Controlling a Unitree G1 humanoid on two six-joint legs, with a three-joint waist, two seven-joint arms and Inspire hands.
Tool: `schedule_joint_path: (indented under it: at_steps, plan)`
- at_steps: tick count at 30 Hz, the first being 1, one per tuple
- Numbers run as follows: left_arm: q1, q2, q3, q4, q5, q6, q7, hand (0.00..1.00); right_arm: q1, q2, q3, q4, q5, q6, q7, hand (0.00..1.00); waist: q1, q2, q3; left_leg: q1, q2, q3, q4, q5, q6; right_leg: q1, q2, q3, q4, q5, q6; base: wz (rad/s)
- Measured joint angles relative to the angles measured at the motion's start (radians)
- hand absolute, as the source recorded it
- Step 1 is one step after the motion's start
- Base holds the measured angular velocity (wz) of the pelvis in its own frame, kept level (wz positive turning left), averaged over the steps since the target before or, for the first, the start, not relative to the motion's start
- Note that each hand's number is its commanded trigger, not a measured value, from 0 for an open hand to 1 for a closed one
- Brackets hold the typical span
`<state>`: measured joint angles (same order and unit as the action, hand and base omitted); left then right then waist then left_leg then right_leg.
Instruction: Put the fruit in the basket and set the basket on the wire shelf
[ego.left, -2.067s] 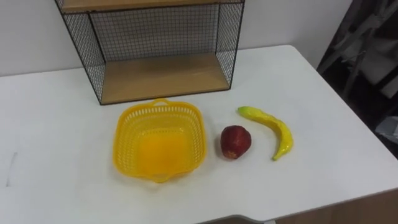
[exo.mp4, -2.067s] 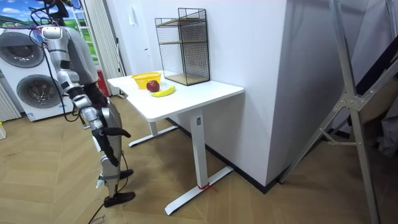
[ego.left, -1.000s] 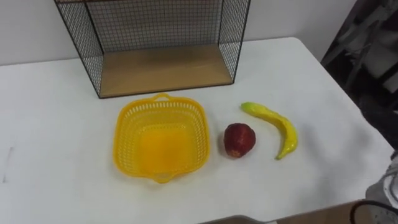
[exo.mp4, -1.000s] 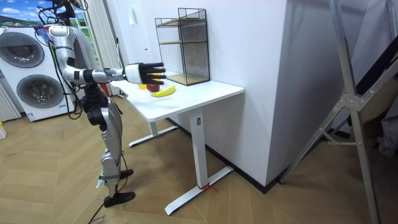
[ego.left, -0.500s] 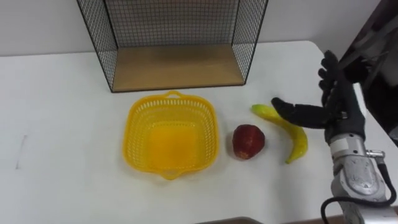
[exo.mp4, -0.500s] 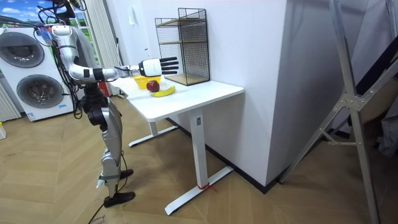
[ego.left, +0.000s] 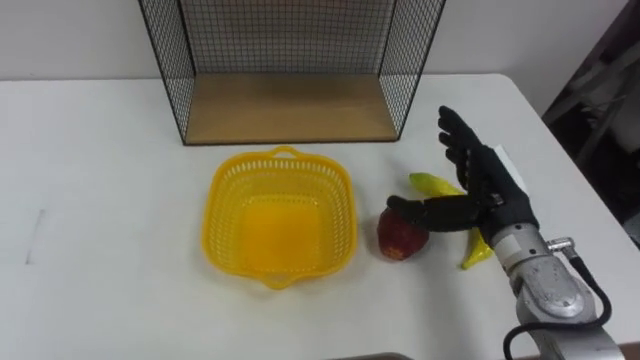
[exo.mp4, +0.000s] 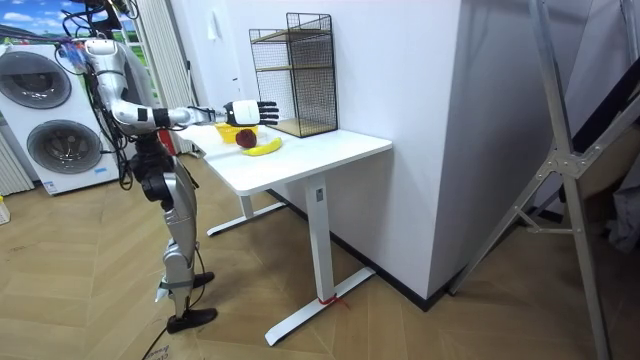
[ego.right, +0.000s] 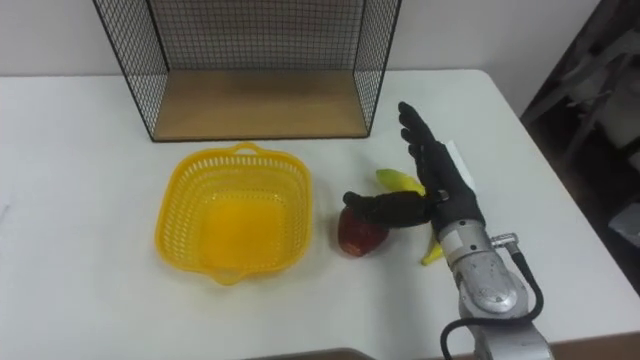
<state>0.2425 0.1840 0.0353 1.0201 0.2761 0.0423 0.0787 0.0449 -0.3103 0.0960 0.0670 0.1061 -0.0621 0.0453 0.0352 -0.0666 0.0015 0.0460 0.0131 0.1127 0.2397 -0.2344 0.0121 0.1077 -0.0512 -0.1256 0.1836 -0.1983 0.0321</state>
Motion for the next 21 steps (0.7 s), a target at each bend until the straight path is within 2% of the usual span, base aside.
schedule_joint_path:
  at_steps: [7,14,21]
  plan:
    - [0.000,0.000,-0.001,0.000,0.000,0.000,0.000,0.00,0.001,-0.005,0.000,0.003,-0.001,0.000,0.028,0.00,0.001,0.005,0.0029,-0.001,0.000,-0.004,0.001,0.001,0.000,0.002,0.000,-0.006,0.000,0.000,0.000,0.00]
    - [-0.006,0.000,-0.001,-0.003,0.000,0.000,-0.014,0.00,0.005,-0.010,0.000,0.006,-0.046,0.002,0.069,0.00,0.001,0.009,0.0021,-0.001,0.000,-0.007,0.002,0.001,0.000,0.004,0.000,-0.012,0.000,0.000,0.000,0.01]
    - [-0.015,0.000,0.000,-0.029,-0.005,-0.010,-0.017,0.00,0.050,-0.010,0.000,0.006,-0.046,0.003,0.102,0.00,0.025,0.012,0.0004,0.001,0.001,-0.006,0.001,0.001,0.000,0.004,0.000,-0.012,0.000,0.000,0.000,0.00]
